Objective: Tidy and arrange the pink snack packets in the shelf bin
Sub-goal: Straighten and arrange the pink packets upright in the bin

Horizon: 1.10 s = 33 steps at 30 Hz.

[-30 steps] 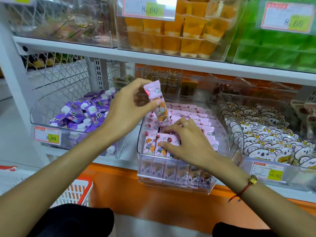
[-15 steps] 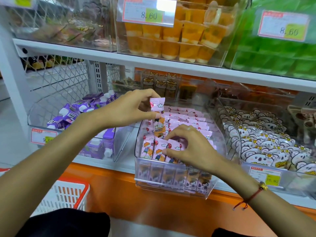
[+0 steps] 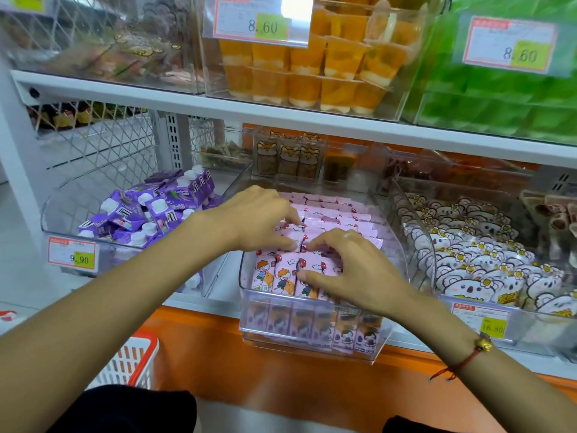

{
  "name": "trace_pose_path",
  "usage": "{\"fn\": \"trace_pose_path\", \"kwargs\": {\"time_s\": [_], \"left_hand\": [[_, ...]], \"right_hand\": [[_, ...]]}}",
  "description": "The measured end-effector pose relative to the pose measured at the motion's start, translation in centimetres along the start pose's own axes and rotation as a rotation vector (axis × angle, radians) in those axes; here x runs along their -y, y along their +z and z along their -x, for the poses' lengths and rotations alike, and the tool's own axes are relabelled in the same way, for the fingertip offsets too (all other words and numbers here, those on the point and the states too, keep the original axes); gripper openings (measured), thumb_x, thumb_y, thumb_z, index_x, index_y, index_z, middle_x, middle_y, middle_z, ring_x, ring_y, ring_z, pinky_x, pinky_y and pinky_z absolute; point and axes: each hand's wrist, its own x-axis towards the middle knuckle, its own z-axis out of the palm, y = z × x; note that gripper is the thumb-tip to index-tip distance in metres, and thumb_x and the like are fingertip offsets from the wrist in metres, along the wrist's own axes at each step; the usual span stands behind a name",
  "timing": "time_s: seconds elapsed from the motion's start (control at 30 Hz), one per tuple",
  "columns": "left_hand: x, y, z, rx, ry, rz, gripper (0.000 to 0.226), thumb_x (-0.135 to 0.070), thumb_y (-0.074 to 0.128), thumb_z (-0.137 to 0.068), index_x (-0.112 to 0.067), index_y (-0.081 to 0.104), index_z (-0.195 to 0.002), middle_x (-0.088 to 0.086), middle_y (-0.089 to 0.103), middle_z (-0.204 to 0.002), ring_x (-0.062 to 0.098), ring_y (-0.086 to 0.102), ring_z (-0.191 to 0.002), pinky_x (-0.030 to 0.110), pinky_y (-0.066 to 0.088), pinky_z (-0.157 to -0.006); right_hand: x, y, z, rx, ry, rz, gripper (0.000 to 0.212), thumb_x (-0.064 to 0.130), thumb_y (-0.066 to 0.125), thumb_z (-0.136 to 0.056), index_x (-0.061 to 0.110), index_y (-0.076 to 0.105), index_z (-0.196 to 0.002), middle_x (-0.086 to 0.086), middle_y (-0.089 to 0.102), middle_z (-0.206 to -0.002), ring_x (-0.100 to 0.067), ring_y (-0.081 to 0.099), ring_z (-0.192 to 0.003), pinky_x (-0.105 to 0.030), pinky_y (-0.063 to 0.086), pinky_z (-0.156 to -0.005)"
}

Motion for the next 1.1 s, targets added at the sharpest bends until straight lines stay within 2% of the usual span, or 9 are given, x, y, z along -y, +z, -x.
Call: {"fn": "trace_pose_path", "kwargs": {"time_s": [0.13, 0.27, 0.43, 0.57, 0.73, 0.83, 0.9, 0.97, 1.1], "left_hand": [[-0.8, -0.3, 1.5, -0.120, 0.057, 0.051, 0.034, -0.047, 0.058, -0.090, -0.030, 0.060, -0.120, -0.011, 0.064, -0.115, 0.013, 0.053, -0.107, 0.027, 0.030, -0.079], [-1.8, 0.3, 2.4, -0.005, 0.072, -0.011, 0.045, -0.059, 0.054, -0.087, -0.033, 0.056, -0.125, -0.009, 0.063, -0.113, 0.014, 0.050, -0.110, 0.032, 0.037, -0.089], [-1.7, 0.4, 2.6, 0.028, 0.050, -0.042, 0.050, -0.059, 0.065, -0.079, -0.034, 0.057, -0.122, -0.008, 0.066, -0.111, 0.018, 0.056, -0.106, 0.031, 0.041, -0.080], [-1.9, 0.3, 3.1, 0.041, 0.051, -0.022, 0.049, -0.058, 0.067, -0.078, -0.033, 0.059, -0.120, -0.012, 0.067, -0.106, 0.014, 0.057, -0.100, 0.026, 0.028, -0.068], [-2.0, 0.1, 3.6, 0.089, 0.040, 0.112, 0.042, -0.051, 0.063, -0.085, -0.029, 0.057, -0.120, -0.011, 0.057, -0.107, 0.011, 0.044, -0.105, 0.026, 0.026, -0.077], [-1.3, -0.7, 4.3, -0.058, -0.006, 0.313, 0.037, -0.046, 0.064, -0.085, -0.030, 0.057, -0.117, -0.019, 0.050, -0.107, 0.005, 0.042, -0.106, 0.028, 0.035, -0.088], [-1.2, -1.2, 4.6, -0.196, -0.052, 0.553, 0.035, -0.040, 0.064, -0.086, -0.027, 0.058, -0.118, -0.020, 0.055, -0.115, 0.001, 0.048, -0.111, 0.031, 0.041, -0.097], [-1.6, -1.5, 4.7, -0.311, -0.096, 0.779, 0.032, -0.029, 0.065, -0.088, -0.023, 0.059, -0.119, -0.014, 0.062, -0.114, 0.003, 0.057, -0.109, 0.035, 0.045, -0.099], [-2.6, -1.5, 4.3, -0.539, -0.228, 1.053, 0.031, -0.017, 0.067, -0.088, -0.024, 0.059, -0.117, 0.007, 0.068, -0.107, 0.020, 0.065, -0.098, 0.037, 0.051, -0.093]], "right_hand": [[-0.4, -0.3, 0.2, 0.015, 0.027, 0.016, 0.055, 0.055, 0.067, -0.079, 0.026, 0.050, -0.123, 0.006, 0.059, -0.118, -0.011, 0.052, -0.104, -0.026, 0.042, -0.078], [-0.3, -0.3, 0.3, 0.009, 0.026, 0.047, 0.063, 0.057, 0.066, -0.079, 0.027, 0.044, -0.130, 0.005, 0.058, -0.124, -0.014, 0.052, -0.110, -0.030, 0.044, -0.082], [-0.1, -0.1, 0.3, 0.030, 0.019, 0.071, 0.054, 0.055, 0.062, -0.083, 0.024, 0.054, -0.127, 0.004, 0.059, -0.123, -0.014, 0.052, -0.108, -0.030, 0.045, -0.086], [-0.2, -0.2, 0.3, 0.046, 0.028, 0.048, 0.054, 0.055, 0.062, -0.084, 0.024, 0.053, -0.128, 0.004, 0.058, -0.124, -0.013, 0.053, -0.108, -0.030, 0.046, -0.087], [-0.2, -0.2, 0.4, 0.062, 0.044, 0.027, 0.053, 0.052, 0.063, -0.084, 0.023, 0.053, -0.127, 0.004, 0.058, -0.124, -0.014, 0.052, -0.110, -0.034, 0.046, -0.090], [-0.2, -0.3, 0.4, 0.072, 0.046, 0.022, 0.053, 0.051, 0.062, -0.084, 0.023, 0.052, -0.128, 0.004, 0.057, -0.124, -0.014, 0.052, -0.109, -0.034, 0.046, -0.090], [-0.1, -0.3, 0.4, 0.074, 0.043, 0.022, 0.054, 0.051, 0.063, -0.085, 0.022, 0.052, -0.129, 0.003, 0.057, -0.125, -0.014, 0.052, -0.110, -0.034, 0.046, -0.091], [-0.2, -0.4, 0.4, 0.083, 0.043, 0.012, 0.059, 0.052, 0.064, -0.084, 0.021, 0.049, -0.132, 0.002, 0.056, -0.128, -0.015, 0.052, -0.114, -0.035, 0.046, -0.094], [0.3, -1.0, 0.7, 0.129, 0.064, -0.053, 0.097, 0.068, 0.066, -0.068, 0.024, 0.028, -0.146, 0.000, 0.042, -0.143, -0.016, 0.040, -0.129, -0.033, 0.039, -0.105]]}}
